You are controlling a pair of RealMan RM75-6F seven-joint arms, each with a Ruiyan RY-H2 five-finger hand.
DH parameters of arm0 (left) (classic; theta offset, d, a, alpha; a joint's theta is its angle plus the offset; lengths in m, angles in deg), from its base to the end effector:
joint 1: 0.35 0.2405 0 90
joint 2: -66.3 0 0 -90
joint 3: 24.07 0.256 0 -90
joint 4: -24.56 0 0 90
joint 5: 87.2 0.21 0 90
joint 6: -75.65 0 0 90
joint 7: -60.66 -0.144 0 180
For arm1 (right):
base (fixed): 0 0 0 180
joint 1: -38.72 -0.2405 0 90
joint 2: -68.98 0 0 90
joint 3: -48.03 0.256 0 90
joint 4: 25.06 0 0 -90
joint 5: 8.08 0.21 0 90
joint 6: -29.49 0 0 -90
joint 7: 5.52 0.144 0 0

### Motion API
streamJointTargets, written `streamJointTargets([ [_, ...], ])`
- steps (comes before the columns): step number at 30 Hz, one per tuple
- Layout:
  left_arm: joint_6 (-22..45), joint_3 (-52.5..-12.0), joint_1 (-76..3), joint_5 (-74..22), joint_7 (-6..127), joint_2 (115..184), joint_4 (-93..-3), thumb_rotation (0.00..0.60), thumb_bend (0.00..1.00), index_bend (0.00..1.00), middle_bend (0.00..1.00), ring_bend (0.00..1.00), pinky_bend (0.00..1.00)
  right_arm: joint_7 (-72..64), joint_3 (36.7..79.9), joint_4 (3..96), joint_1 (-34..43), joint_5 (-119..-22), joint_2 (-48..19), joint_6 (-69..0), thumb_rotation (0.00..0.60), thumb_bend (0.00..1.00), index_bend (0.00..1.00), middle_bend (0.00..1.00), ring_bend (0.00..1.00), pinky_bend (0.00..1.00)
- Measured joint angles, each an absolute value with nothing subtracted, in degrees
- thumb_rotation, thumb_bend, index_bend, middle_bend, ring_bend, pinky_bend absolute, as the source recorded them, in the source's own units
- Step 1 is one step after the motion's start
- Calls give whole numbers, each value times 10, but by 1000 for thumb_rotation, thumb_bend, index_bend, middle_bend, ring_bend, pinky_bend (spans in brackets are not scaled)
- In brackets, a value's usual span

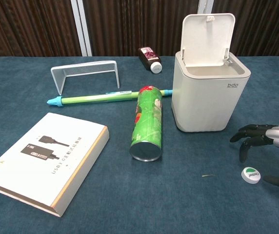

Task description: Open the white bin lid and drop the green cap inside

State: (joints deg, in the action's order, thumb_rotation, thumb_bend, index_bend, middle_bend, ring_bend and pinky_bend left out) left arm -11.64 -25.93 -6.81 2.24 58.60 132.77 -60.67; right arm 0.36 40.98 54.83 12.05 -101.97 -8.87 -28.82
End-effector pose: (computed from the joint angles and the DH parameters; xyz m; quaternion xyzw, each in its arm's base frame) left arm -0.3177 0.1877 0.1569 -0.6317 -0.3235 -0.3790 0.5939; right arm -0.2770 -0.2361 0.0143 0.7995 -0.4048 0.2937 0.3328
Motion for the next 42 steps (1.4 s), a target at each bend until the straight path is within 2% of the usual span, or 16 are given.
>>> streamJointTargets([
  [42, -121, -260, -66, 24, 588, 1326, -608, 600, 379, 511, 513, 435, 610, 60, 406, 505, 115, -1022, -120, -289, 600, 444, 487, 222, 59, 198],
])
